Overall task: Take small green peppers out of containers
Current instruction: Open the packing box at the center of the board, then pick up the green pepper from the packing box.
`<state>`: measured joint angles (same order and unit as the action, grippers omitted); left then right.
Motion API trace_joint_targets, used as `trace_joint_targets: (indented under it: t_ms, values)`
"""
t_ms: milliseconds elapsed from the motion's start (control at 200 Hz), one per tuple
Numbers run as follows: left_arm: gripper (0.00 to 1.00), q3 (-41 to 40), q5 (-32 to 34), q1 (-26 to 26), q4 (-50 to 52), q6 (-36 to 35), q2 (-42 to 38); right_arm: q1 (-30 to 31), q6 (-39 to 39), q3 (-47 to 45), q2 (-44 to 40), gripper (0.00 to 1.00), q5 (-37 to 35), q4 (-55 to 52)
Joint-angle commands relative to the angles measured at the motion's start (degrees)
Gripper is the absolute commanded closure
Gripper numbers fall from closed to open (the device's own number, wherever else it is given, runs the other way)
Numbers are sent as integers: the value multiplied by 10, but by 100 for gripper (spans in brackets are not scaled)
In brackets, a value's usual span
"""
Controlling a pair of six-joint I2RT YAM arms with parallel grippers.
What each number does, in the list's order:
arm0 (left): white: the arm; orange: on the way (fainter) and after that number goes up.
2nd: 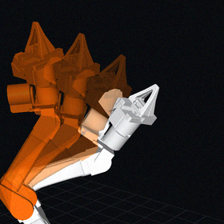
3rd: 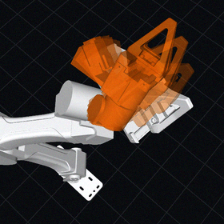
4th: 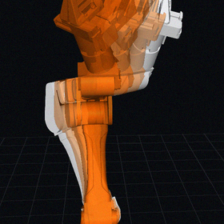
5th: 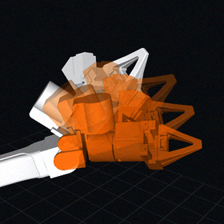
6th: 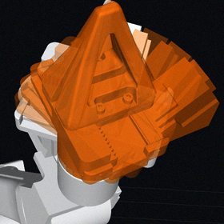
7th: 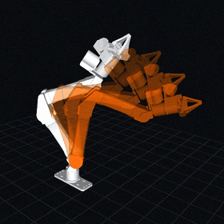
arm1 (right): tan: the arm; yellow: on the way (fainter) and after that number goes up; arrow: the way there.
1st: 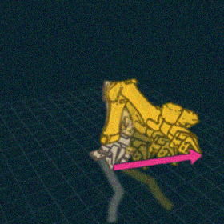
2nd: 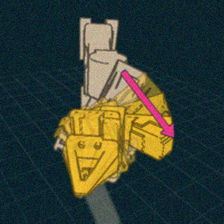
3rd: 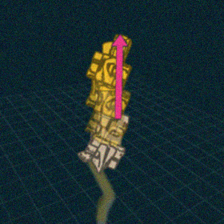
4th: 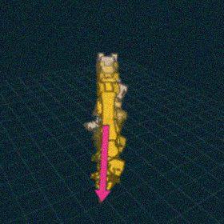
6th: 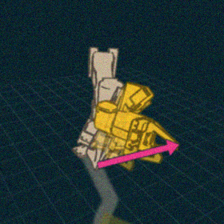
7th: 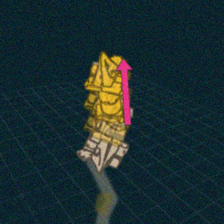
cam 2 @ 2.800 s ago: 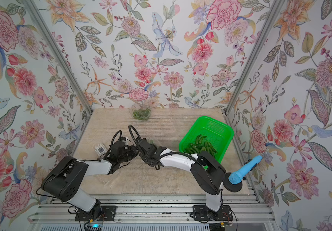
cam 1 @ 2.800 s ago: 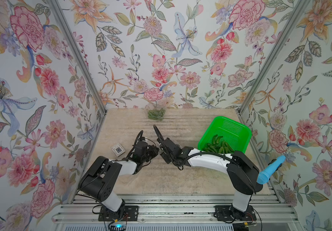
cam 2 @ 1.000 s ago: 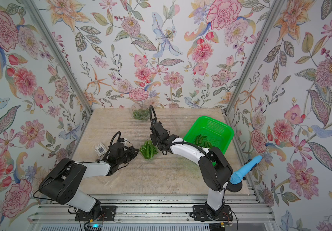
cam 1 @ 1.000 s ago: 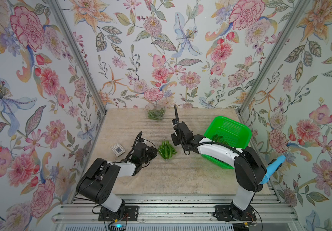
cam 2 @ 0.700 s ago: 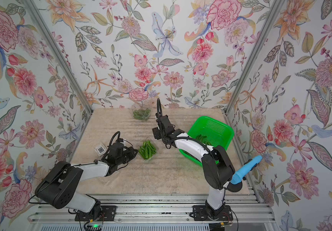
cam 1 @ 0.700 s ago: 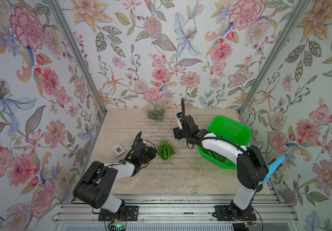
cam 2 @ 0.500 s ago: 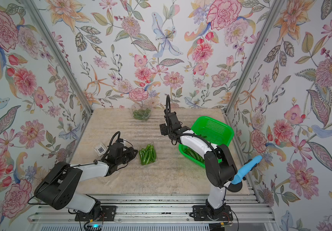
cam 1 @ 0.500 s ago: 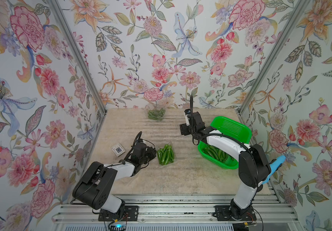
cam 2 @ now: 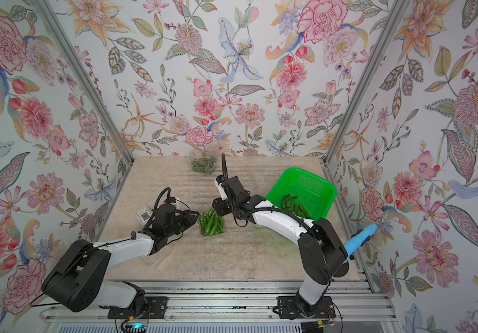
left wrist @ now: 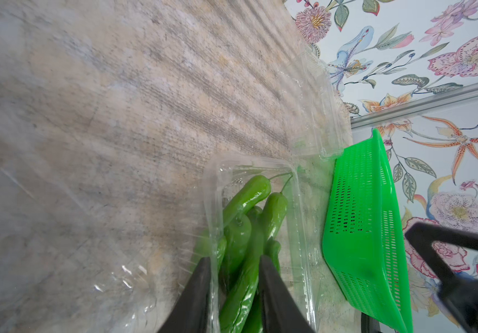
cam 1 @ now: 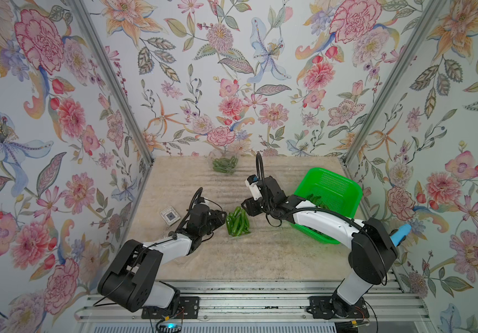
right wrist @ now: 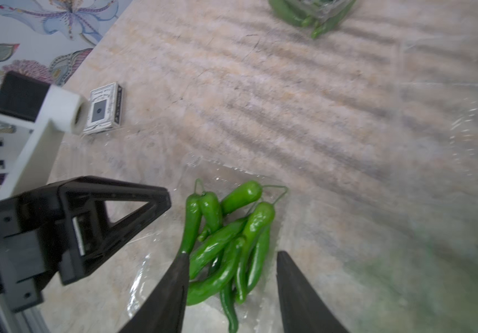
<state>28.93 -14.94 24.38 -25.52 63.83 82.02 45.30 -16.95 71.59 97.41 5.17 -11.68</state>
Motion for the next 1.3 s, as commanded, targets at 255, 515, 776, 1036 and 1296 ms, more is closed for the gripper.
trace_joint_targets:
  t_ms: [255,515,776,1036,1296]
  values:
    - [56,2,13,-6,19,-12,-13,42,-133,-37,40,57,4,-6]
    - [56,-12,14,-19,32,-28,-38,42,-153,-33,80,59,-20,-8]
    - [57,-18,23,-24,47,-44,-67,39,-152,-3,120,61,-16,-7]
    - [57,-13,25,-30,54,-59,-79,43,-147,8,126,86,-28,-9]
    - [60,-1,30,-29,58,-78,-87,36,-136,-6,29,96,-40,-16]
